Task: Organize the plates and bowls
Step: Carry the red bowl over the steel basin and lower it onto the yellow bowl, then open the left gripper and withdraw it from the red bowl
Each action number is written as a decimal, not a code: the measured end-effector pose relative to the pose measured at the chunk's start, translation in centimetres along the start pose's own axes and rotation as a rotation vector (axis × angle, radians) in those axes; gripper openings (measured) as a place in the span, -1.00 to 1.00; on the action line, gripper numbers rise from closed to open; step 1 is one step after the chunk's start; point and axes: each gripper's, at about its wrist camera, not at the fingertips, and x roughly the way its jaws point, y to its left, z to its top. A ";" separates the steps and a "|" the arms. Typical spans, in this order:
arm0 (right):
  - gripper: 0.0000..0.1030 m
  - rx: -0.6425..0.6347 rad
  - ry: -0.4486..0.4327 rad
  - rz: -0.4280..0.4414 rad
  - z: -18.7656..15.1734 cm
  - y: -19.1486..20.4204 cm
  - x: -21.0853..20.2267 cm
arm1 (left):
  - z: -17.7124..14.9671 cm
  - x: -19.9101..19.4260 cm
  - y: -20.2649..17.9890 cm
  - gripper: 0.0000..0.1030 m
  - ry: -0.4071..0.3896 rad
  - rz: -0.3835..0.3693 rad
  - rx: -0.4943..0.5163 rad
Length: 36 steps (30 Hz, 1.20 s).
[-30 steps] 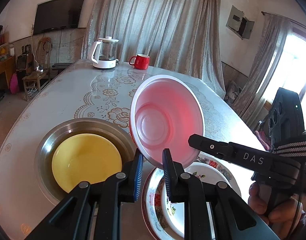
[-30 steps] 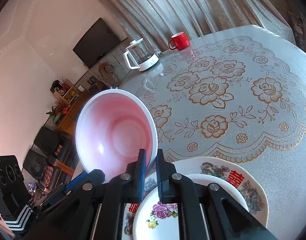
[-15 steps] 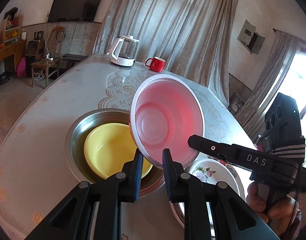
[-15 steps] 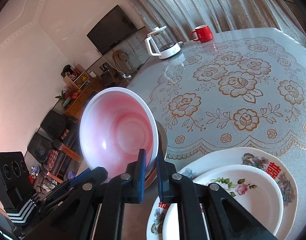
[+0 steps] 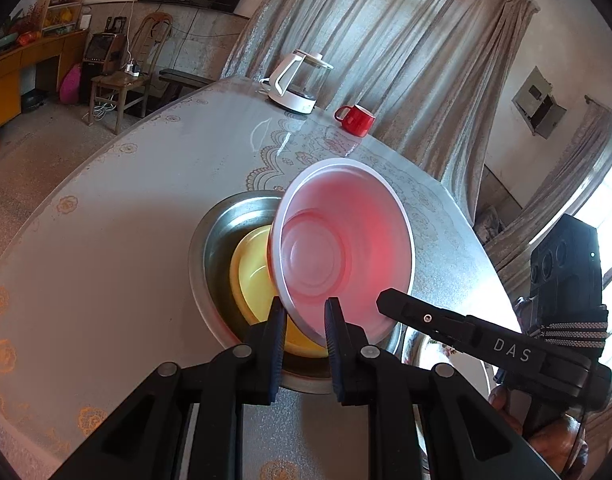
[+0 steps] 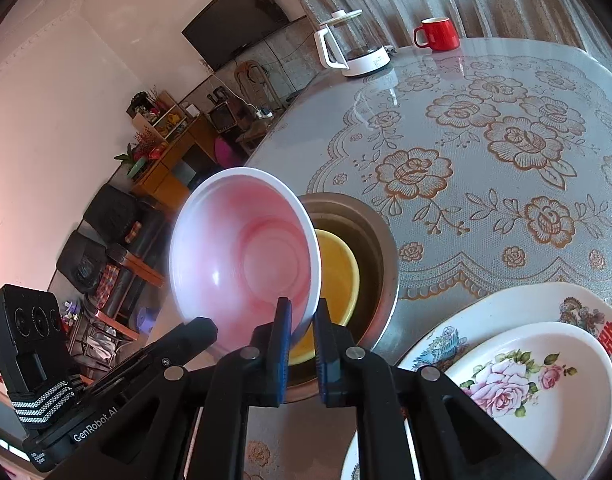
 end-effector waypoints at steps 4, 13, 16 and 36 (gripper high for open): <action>-0.76 0.020 0.031 -0.003 -0.5 -0.8 0.8 | 0.0 1.0 0.7 -0.63 0.026 0.018 -0.018; -0.66 0.014 0.030 -0.010 -1.1 -0.7 1.2 | 0.0 1.5 1.5 -0.63 0.023 0.029 -0.036; -0.63 0.031 0.024 0.006 -1.1 -0.9 1.0 | 0.2 1.4 1.7 -0.59 0.020 0.030 -0.037; -0.52 -0.023 -0.024 -0.025 -2.0 0.0 -0.3 | -0.2 0.8 1.1 -0.42 -0.046 0.109 0.034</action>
